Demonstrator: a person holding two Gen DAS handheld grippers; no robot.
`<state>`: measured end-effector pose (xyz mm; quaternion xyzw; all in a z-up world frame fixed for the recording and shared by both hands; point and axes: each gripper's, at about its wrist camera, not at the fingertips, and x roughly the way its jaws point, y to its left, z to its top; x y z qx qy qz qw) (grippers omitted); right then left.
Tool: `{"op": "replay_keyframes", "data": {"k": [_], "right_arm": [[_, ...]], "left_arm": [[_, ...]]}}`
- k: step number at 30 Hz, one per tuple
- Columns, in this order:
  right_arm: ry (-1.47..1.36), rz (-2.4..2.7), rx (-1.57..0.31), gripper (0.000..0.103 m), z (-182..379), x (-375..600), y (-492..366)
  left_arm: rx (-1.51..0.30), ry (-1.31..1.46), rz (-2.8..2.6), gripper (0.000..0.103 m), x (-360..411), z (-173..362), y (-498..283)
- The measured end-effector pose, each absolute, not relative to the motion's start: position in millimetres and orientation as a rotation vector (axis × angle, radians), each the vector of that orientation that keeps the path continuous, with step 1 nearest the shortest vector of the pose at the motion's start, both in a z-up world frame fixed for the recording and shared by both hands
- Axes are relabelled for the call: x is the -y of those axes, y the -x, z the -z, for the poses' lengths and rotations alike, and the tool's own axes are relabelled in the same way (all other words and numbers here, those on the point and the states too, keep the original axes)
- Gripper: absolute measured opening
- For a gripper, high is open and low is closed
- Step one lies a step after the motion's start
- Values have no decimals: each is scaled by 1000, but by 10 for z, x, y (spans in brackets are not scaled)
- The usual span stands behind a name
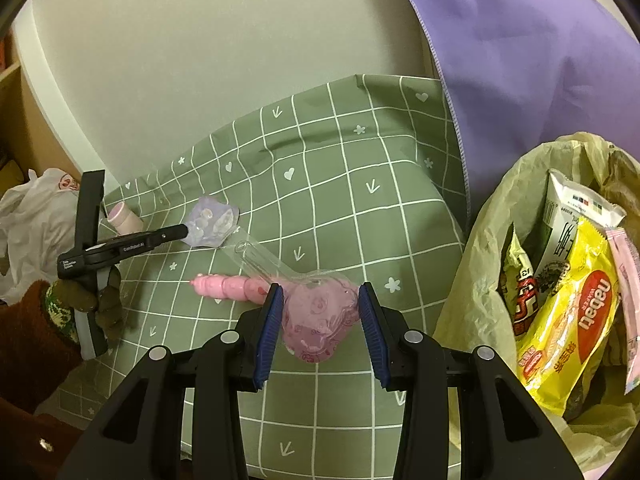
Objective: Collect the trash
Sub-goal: 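Grasp the pink heart candy pack with the right tool while the left tool grasps the clear wrapper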
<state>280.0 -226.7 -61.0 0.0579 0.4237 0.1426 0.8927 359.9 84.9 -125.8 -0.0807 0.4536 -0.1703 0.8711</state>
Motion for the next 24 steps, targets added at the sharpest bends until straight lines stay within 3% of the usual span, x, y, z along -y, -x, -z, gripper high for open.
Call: {"op": "replay_keyframes", "data": {"k": [8, 14, 16, 18, 24], "right_arm": [[-152, -304, -877, 37, 654, 2295, -2757], [-171, -305, -880, 37, 680, 2312, -2697], [-168, -302, -886, 37, 686, 2317, -2670], [-167, -297, -895, 37, 693, 2320, -2650], [-168, -288, -927, 37, 759, 2333, -2610]], "left_arm": [[-891, 78, 317, 1, -755, 946, -3538], [-952, 111, 313, 2, -771, 1130, -3615], [-980, 153, 316, 7, -811, 1232, -3645], [-1007, 183, 313, 19, -841, 1332, -3662], [-1014, 187, 310, 33, -787, 1469, -3689]]}}
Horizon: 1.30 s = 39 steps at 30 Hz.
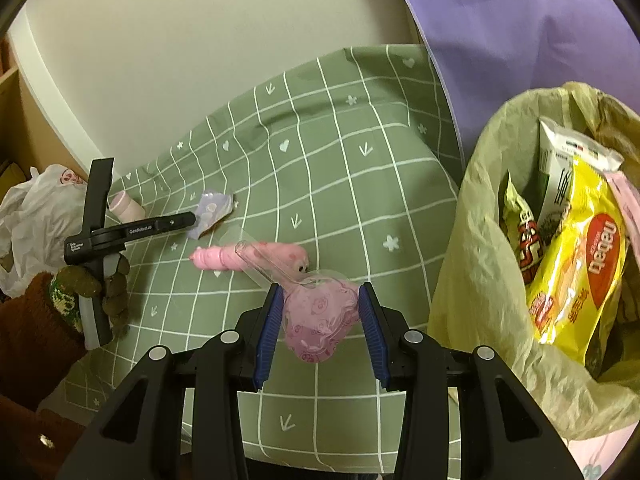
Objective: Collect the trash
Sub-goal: 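Grasp the pink heart candy pack with the right tool while the left tool grasps the clear wrapper, then carry the heart candy pack and clear wrapper over the yellow trash bag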
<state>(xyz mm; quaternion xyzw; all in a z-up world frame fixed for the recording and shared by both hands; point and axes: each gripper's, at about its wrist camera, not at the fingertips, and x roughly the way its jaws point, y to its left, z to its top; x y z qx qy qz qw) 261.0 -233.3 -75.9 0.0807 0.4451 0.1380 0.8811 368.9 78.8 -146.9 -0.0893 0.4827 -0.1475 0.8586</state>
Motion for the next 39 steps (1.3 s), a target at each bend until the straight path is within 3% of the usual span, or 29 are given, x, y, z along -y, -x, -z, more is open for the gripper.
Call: {"op": "replay_keyframes", "data": {"k": [5, 9, 10, 12, 17, 27, 33, 39], "right_arm": [[-144, -291, -938, 37, 794, 2300, -2580], [-119, -284, -956, 37, 838, 2268, -2566], [-111, -287, -962, 37, 846, 2256, -2559], [-94, -292, -964, 37, 853, 2239, -2558], [-92, -284, -935, 37, 748, 2262, -2549], [-110, -262, -724, 37, 31, 2468, -2465], [-47, -209, -566, 37, -592, 2679, -2256], [-17, -97, -492, 37, -993, 3032, -2076]], "left_arm": [[-980, 131, 327, 39, -717, 1458, -3810], [-977, 97, 376, 38, -664, 1454, -3957], [-982, 84, 400, 34, -628, 1460, -3979], [-995, 64, 439, 11, -552, 1481, -3989], [-971, 30, 410, 2, -460, 1416, -3914], [-752, 115, 478, 1, -399, 216, -3527], [-588, 116, 615, 1, 31, -554, -3337], [-537, 87, 764, 1, 592, -882, -3265]]}}
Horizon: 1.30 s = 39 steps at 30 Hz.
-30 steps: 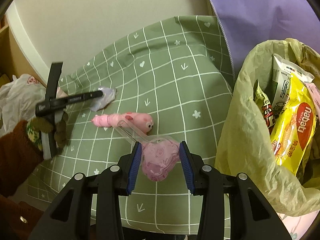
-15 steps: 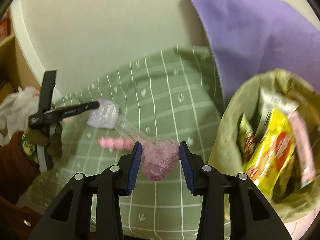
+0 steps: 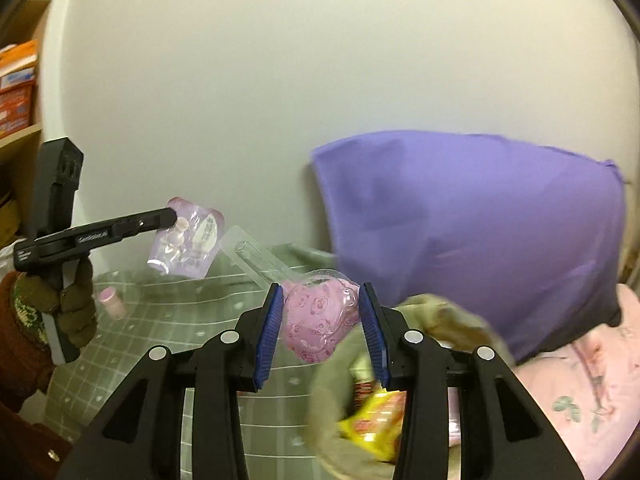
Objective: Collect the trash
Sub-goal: 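Carry the heart candy pack and clear wrapper over the yellow trash bag, then open both tools to drop the heart pack and wrapper into the bag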
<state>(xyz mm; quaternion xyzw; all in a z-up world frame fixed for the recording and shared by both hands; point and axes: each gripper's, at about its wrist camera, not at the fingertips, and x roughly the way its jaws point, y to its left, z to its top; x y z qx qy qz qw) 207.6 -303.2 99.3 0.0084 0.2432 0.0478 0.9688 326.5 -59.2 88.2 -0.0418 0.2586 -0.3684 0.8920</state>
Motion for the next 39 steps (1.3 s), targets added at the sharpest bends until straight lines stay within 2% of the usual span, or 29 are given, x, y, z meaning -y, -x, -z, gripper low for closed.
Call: {"op": "replay_keyframes", "data": {"k": [5, 12, 17, 23, 27, 39], "right_arm": [[-11, -9, -492, 37, -1075, 3322, -1907], [-51, 69, -530, 37, -916, 3658, -1792], [-131, 112, -565, 37, -716, 3991, -1737], [-169, 118, -641, 37, -351, 4148, -1952], [-154, 113, -689, 37, -136, 4116, -2078], [-104, 91, -741, 37, 167, 4015, -2414]], "left_arm": [[-566, 42, 872, 1, 1171, -854, -3249], [-639, 5, 953, 2, 1756, -614, -3233], [-695, -50, 951, 2, 2133, -309, -3329], [-844, -138, 976, 2, 2640, 268, -3431], [-889, -139, 977, 2, 2671, 438, -3390], [-886, -125, 928, 2, 2485, 397, -3412]]}}
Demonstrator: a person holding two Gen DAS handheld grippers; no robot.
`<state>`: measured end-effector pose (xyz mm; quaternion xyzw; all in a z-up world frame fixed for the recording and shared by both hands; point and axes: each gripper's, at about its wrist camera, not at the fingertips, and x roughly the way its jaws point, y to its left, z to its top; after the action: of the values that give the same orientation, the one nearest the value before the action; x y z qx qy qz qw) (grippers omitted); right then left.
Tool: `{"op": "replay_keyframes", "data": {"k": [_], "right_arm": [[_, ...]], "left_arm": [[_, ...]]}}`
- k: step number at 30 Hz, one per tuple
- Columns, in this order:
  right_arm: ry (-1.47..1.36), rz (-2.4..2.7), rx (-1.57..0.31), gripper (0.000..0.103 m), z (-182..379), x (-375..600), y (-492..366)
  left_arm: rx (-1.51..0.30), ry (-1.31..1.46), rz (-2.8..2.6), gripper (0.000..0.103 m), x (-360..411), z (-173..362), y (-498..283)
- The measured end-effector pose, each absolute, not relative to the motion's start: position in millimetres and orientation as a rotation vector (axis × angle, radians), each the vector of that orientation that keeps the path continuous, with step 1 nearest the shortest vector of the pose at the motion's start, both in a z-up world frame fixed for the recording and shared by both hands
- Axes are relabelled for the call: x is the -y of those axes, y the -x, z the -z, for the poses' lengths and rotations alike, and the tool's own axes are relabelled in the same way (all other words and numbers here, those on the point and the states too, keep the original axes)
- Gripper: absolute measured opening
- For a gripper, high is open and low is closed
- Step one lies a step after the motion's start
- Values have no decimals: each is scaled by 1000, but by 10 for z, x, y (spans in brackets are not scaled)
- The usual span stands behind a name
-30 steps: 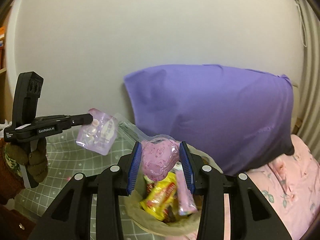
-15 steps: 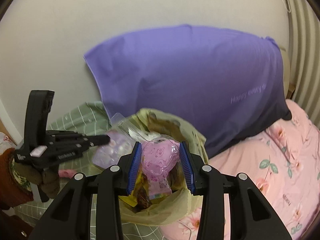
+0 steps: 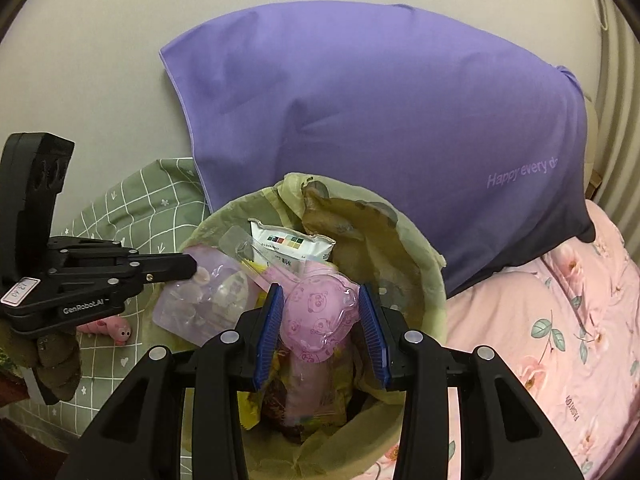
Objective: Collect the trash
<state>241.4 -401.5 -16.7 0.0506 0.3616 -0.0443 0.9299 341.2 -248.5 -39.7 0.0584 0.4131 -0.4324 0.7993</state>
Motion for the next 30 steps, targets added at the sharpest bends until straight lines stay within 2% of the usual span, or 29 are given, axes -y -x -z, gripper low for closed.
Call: {"op": "replay_keyframes", "data": {"k": [20, 22, 23, 26, 27, 30], "right_arm": [[-66, 138, -751, 38, 273, 4113, -2342], [-68, 133, -756, 38, 282, 4107, -2331], [-69, 131, -758, 38, 285, 4100, -2324], [-65, 132, -751, 41, 292, 4061, -2297], [-66, 129, -747, 45, 291, 4047, -2289], [-77, 129, -734, 57, 271, 3991, -2250]], "left_arm": [[-921, -103, 951, 3, 2629, 425, -3527], [-932, -100, 953, 16, 2621, 424, -3564], [-931, -86, 948, 27, 2584, 413, -3574], [-899, -38, 937, 40, 2430, 326, -3549], [-885, -28, 930, 46, 2387, 286, -3530], [-847, 12, 891, 53, 2217, 157, -3429]]}}
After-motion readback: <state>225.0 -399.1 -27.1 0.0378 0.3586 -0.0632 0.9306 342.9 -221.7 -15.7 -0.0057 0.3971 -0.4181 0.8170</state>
